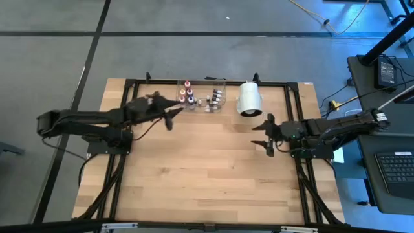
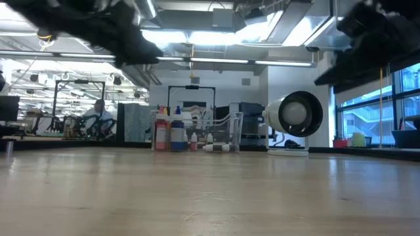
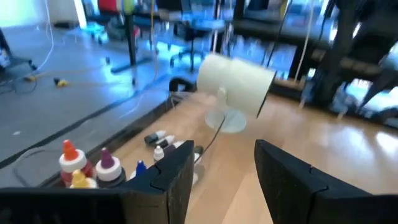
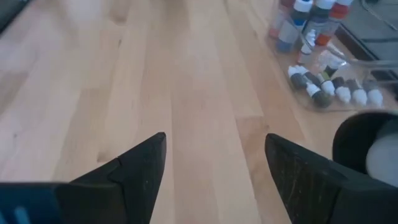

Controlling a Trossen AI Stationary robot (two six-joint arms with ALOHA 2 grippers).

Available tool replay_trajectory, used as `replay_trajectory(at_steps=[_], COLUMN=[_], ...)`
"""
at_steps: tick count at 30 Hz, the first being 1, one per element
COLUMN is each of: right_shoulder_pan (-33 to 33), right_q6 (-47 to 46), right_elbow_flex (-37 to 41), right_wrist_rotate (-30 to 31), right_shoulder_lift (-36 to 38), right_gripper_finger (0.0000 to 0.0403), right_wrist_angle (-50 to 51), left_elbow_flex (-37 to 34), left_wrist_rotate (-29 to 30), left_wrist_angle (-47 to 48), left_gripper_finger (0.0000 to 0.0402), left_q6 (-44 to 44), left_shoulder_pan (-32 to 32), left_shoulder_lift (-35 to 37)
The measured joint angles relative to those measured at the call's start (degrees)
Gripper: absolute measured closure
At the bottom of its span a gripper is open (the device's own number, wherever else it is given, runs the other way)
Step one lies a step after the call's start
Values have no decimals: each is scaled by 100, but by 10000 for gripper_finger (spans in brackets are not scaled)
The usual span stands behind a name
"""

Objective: Pick & Place food coloring
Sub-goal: Return to Home Position

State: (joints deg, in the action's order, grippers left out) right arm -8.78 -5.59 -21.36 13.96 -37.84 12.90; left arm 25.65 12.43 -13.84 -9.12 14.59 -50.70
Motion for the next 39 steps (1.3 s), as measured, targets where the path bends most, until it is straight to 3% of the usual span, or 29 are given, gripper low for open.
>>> replay_trajectory(at_steps=[7,17,28,34,39], right_shoulder_pan=[0,0,0,0,2], right_q6=[-80,-162,-197,-316,-287], right_elbow_flex=[685,771,773,800,1001], right_wrist_rotate=[-38,-98,-106,62,149], right_shoulder_lift=[1220,2420,3762,3775,3779], right_gripper_finger=[127,127,128,128,128], right_wrist_angle=[-382,-45,701,923,701], left_elbow_flex=[-1320,-2207,-2500,-2464,-2216], left_wrist_rotate=[-39,61,526,696,986], left_wrist_angle=[-458,-395,594,1136,1530], left_gripper_finger=[242,238,238,240,242], left_q6=[-227,-495,-574,-543,-388], left_shoulder_pan=[-75,-75,-73,-73,-71], left_shoulder_lift=[1574,3067,4392,5069,5058])
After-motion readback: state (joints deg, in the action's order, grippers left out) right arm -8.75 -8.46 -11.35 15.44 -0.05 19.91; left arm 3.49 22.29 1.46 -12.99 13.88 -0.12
